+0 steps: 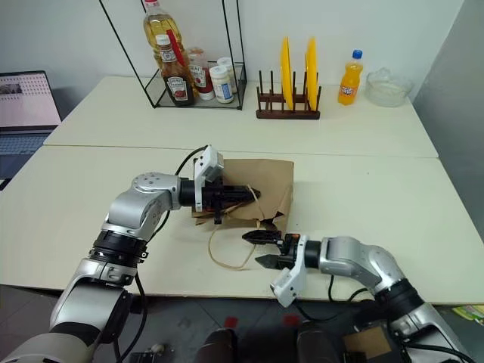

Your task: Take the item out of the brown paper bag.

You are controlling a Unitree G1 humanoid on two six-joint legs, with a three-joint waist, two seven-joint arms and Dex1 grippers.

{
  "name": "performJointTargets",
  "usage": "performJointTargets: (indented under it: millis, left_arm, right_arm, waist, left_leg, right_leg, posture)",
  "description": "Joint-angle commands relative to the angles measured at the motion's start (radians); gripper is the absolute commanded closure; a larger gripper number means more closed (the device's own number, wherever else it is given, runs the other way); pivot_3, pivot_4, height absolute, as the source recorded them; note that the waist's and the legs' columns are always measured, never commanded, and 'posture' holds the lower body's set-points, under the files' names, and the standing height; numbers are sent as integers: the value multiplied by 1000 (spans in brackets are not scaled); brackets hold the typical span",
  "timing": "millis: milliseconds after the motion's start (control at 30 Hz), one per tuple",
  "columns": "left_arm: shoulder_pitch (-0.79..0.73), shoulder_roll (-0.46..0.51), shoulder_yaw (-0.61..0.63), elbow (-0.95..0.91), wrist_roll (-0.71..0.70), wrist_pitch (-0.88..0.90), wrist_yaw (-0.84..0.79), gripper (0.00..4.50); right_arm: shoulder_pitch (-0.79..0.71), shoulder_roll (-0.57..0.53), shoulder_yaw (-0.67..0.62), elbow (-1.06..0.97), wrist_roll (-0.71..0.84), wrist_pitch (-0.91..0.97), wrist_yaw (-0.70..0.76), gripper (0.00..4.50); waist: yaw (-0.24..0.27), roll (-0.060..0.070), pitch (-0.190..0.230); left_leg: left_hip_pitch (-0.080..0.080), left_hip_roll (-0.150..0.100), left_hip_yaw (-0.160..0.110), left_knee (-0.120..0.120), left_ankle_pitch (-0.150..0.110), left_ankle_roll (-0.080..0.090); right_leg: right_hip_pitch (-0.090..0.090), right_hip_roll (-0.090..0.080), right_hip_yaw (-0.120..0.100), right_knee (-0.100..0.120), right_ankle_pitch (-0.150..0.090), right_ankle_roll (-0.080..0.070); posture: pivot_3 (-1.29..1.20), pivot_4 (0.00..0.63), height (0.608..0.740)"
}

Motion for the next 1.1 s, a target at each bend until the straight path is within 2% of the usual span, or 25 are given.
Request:
performJointTargets:
  millis: [33,167,433,800,1100]
  left_arm:
    - [-14,5,23,-23,-3,-11,0,4500]
    - [-5,11,29,-37,-8,2,7,4500]
    - [-59,28,66,-6,-14,30,22,4500]
    - [-322,-4,136,154,-42,120,66,4500]
    - [-464,-50,198,256,-72,215,125,4500]
  right_arm:
    - [-33,16,28,43,-25,24,-34,388]
    - [-44,18,51,56,-10,25,-42,1636]
    - [-55,0,84,72,23,44,10,4463]
    - [-31,-60,154,78,25,81,123,4463]
    - [-25,-97,178,79,17,96,166,4463]
  waist:
    - [0,0,0]
    - [0,0,0]
    - [-1,0,0]
    - [3,-2,-1]
    - [4,-3,-2]
  left_leg:
    - [0,0,0,0,0,0]
    - [0,0,0,0,0,0]
    - [0,0,0,0,0,1]
    - [0,-1,-1,0,-2,3]
    - [0,-1,-1,-1,0,0]
  right_leg:
    - [0,0,0,0,0,0]
    - [0,0,0,0,0,0]
    - [0,0,0,0,0,0]
    - [2,0,-1,-2,0,0]
    - [4,-1,-1,-5,0,0]
  posture:
    - [0,150,740]
    - [0,150,740]
    - [0,150,740]
    - [0,150,740]
    - [0,150,740]
